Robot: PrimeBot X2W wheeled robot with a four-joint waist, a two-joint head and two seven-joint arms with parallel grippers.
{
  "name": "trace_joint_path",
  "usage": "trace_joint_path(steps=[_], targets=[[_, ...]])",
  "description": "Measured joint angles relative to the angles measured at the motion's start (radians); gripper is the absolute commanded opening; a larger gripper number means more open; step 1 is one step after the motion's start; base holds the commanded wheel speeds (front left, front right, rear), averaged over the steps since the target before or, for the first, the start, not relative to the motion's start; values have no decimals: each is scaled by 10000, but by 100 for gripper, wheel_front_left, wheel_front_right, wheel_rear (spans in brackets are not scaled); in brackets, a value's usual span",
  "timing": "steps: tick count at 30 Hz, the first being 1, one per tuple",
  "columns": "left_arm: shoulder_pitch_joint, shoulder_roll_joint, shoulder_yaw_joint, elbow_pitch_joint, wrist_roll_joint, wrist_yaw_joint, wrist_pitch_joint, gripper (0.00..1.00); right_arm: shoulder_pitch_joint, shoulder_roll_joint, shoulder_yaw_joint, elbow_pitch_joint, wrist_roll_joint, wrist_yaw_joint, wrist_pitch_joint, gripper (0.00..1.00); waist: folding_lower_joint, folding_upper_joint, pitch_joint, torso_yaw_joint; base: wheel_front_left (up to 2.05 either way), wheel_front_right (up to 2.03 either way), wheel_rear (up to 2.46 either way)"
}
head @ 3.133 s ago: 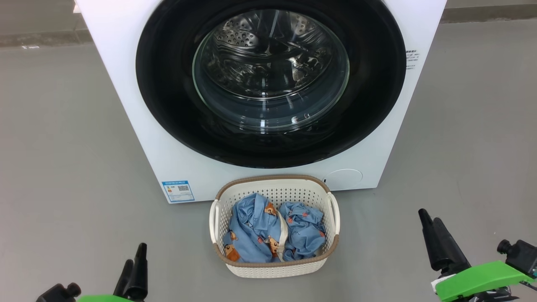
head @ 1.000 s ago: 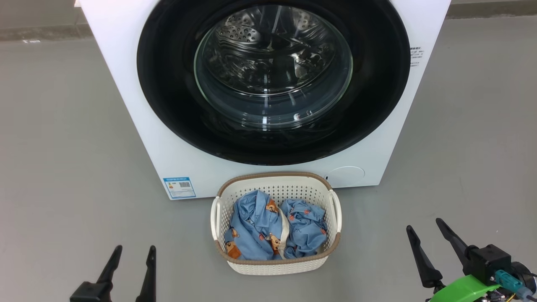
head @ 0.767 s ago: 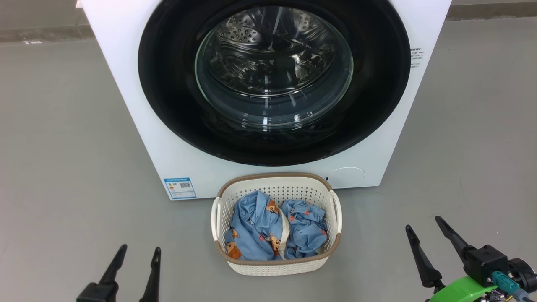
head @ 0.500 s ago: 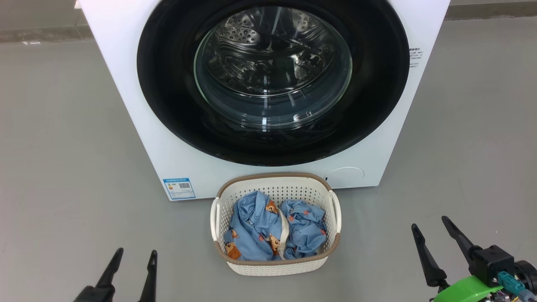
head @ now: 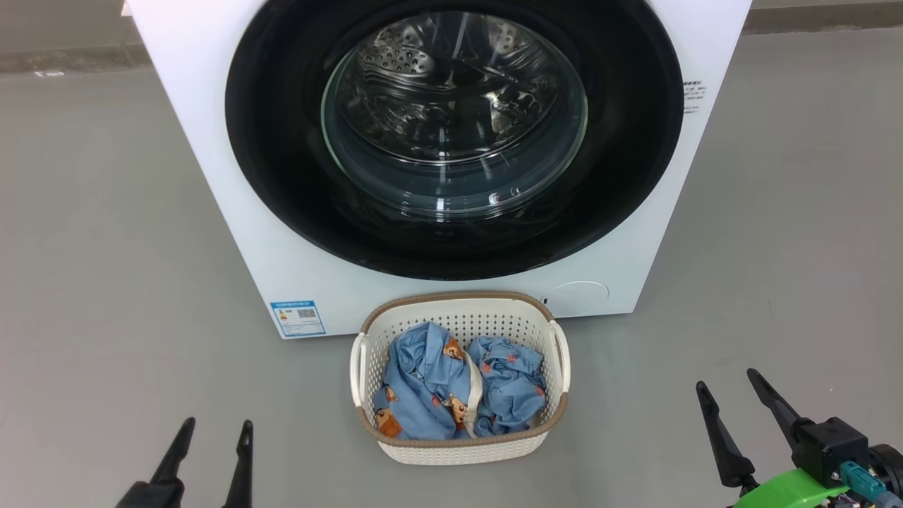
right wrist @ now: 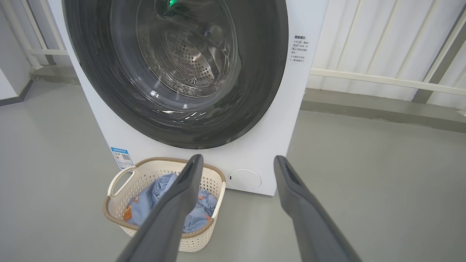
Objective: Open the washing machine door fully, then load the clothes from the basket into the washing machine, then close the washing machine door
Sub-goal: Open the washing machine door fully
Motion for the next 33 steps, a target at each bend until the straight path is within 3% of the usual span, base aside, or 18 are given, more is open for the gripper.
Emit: trace_joint_path(steps=[21,33], targets=[[-8,-81,59,-431,-44,27,-15,100,2,38,-8,-2,2,0,0,100,0,0,59,-116,102,102,-204],[-7,-98,119,-596,-228,132,-38,100,2,84,-105,-102,148,0,0,100,0,0,136,-183,36,36,-72]])
